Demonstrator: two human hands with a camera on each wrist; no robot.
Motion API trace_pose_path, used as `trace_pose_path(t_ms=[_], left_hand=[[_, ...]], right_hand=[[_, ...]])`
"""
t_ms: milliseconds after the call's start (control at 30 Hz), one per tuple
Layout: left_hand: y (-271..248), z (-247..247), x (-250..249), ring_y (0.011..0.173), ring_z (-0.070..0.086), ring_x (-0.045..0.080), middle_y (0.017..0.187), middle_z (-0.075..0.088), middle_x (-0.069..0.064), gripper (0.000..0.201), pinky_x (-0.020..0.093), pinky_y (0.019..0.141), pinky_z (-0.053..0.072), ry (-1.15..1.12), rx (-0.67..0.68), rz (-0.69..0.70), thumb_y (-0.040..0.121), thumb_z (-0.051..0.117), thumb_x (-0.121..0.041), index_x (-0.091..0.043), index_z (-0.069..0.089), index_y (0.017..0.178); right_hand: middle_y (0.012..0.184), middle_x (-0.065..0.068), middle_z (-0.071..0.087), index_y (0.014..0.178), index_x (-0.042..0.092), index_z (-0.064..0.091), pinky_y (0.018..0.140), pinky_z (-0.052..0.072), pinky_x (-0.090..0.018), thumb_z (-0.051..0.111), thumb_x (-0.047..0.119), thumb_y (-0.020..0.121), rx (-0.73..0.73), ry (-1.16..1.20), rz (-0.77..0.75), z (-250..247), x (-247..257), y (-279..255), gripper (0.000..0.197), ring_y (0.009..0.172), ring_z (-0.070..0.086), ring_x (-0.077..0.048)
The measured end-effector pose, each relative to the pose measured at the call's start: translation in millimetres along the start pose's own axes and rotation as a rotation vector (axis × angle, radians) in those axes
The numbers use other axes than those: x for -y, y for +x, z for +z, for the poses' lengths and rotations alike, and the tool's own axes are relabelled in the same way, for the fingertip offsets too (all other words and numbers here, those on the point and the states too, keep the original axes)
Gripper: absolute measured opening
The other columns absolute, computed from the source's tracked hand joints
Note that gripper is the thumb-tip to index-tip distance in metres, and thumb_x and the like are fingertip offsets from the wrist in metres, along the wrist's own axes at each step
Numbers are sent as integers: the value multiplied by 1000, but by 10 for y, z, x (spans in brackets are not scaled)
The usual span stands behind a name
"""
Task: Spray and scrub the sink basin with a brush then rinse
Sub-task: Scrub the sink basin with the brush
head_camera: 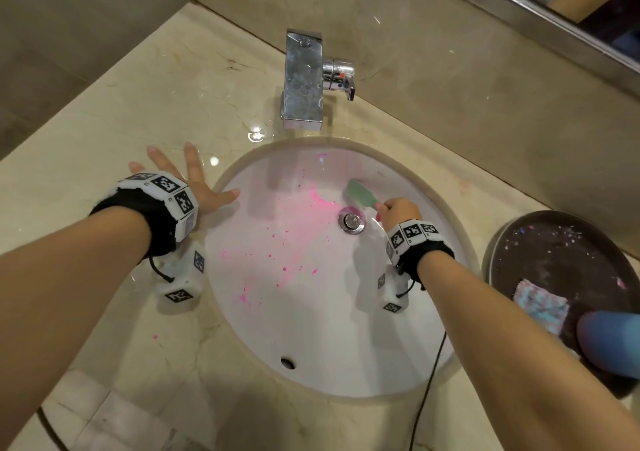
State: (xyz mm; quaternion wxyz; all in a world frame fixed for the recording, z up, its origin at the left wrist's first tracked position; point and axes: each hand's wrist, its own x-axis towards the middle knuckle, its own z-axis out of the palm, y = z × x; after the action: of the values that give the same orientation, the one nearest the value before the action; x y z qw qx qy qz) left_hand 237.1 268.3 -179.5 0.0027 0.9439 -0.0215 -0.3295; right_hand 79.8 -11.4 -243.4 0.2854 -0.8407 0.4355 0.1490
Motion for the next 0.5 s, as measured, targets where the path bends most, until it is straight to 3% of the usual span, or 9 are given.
trace_pose_path(t_ms=[133,200,367,500], left_hand=[[22,22,8,136,-21,50,149,-34,14,111,62,109,-4,-16,-11,4,71,48,-78,-34,-24,144],[20,24,8,136,-21,50,149,-35,13,112,62,109,-4,-19,-6,4,71,48,-78,-34,-24,144],[31,19,16,136,-22,49,149,-36,13,109,62,108,-5,-38,6,5,73,47,-77,-35,-24,144],[37,22,15,135,-24,48,148,-37,12,109,62,108,-6,-49,12,7,73,47,-77,-36,-24,144]], right_hand=[[56,5,45,77,14,63,53,32,-24,48,26,96,-100,135,-175,-19,206,0,27,51,39,-10],[58,6,45,78,15,64,50,31,-23,48,29,96,-116,150,-182,-46,271,20,27,50,37,-10],[51,4,42,81,9,67,46,29,-22,52,29,95,2,98,-67,-58,308,34,28,45,36,-12],[54,5,42,86,9,70,50,30,-24,52,31,94,-89,179,-199,-52,373,48,29,48,36,-10]])
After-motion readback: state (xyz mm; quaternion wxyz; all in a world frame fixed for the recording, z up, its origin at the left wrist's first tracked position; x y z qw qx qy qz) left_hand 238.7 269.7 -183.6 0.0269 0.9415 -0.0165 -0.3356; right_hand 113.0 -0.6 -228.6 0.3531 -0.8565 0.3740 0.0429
